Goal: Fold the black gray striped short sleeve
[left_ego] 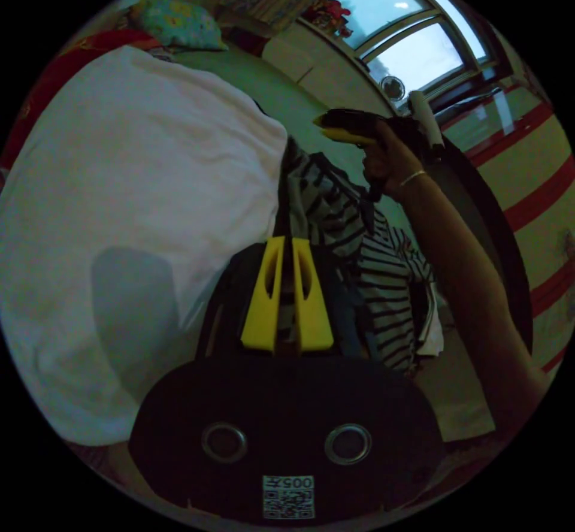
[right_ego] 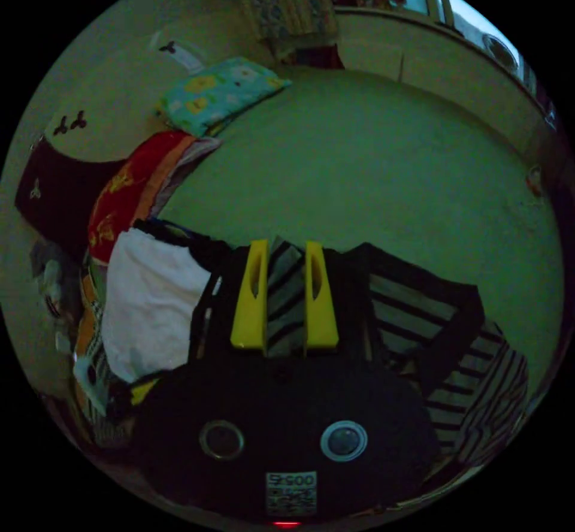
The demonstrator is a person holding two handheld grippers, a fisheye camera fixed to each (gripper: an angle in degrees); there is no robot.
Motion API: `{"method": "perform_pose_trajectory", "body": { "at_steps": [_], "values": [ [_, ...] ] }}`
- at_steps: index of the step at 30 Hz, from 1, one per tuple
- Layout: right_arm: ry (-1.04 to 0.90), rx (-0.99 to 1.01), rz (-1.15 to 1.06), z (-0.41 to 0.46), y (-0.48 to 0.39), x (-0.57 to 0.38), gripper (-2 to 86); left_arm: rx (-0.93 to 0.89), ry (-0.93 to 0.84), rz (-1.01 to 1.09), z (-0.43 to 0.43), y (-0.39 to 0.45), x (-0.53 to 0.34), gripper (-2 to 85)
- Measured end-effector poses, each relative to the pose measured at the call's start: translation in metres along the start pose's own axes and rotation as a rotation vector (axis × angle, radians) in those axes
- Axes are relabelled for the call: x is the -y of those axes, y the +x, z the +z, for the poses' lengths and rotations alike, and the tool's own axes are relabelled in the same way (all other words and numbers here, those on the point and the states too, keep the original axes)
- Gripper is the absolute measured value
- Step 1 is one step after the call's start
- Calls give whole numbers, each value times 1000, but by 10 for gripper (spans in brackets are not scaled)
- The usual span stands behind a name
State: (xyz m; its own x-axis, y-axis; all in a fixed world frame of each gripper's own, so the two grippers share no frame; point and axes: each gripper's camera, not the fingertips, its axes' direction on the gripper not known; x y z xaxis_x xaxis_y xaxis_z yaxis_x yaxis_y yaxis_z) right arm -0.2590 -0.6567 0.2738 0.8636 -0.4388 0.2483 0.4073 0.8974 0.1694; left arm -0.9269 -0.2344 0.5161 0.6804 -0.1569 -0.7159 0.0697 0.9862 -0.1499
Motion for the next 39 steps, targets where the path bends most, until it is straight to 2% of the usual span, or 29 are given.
{"method": "perform_pose_trajectory", "body": {
  "at_steps": [5, 9, 14, 15, 17, 20, 25, 28, 29, 31, 34, 37, 39],
  "values": [
    [-49, -57, -220, -54, -18, -78, 104, -73, 62, -27, 4, 7, -10, -3],
    [-48, 36, -239, -79, -32, -144, 85, -90, 45, 14, 19, 28, -17, -5],
    [-114, -94, -139, -76, -33, -182, 56, 93, -52, 96, 62, 74, -22, -5],
    [-145, -99, -112, -77, -29, -188, 48, 113, -67, 102, 68, 79, -23, -5],
    [-155, -91, -68, -88, -21, -198, 38, 301, -118, 94, 88, 93, -27, -6],
    [-183, -43, -57, -121, -10, -213, 26, 352, -129, 91, 104, 112, -34, -6],
    [26, -144, 26, -180, 22, -231, 0, 492, -91, 179, 124, 158, -51, -6],
    [-188, -103, 97, -174, 53, -240, -8, 564, -82, 184, 141, 183, -64, -6],
    [-142, -47, 103, -191, 62, -248, -8, 576, -67, 173, 146, 193, -69, -6],
    [-88, 9, 115, -224, 77, -262, -9, 579, -26, 161, 153, 209, -76, -6],
    [19, -52, 119, -288, 111, -288, -8, 541, 50, 217, 168, 246, -90, -6],
    [103, -195, 167, -357, 168, -309, 15, 452, 94, 304, 194, 286, -104, -6],
    [126, -347, 247, -411, 221, -320, 61, 375, 92, 386, 216, 310, -112, -5]
  ]
}}
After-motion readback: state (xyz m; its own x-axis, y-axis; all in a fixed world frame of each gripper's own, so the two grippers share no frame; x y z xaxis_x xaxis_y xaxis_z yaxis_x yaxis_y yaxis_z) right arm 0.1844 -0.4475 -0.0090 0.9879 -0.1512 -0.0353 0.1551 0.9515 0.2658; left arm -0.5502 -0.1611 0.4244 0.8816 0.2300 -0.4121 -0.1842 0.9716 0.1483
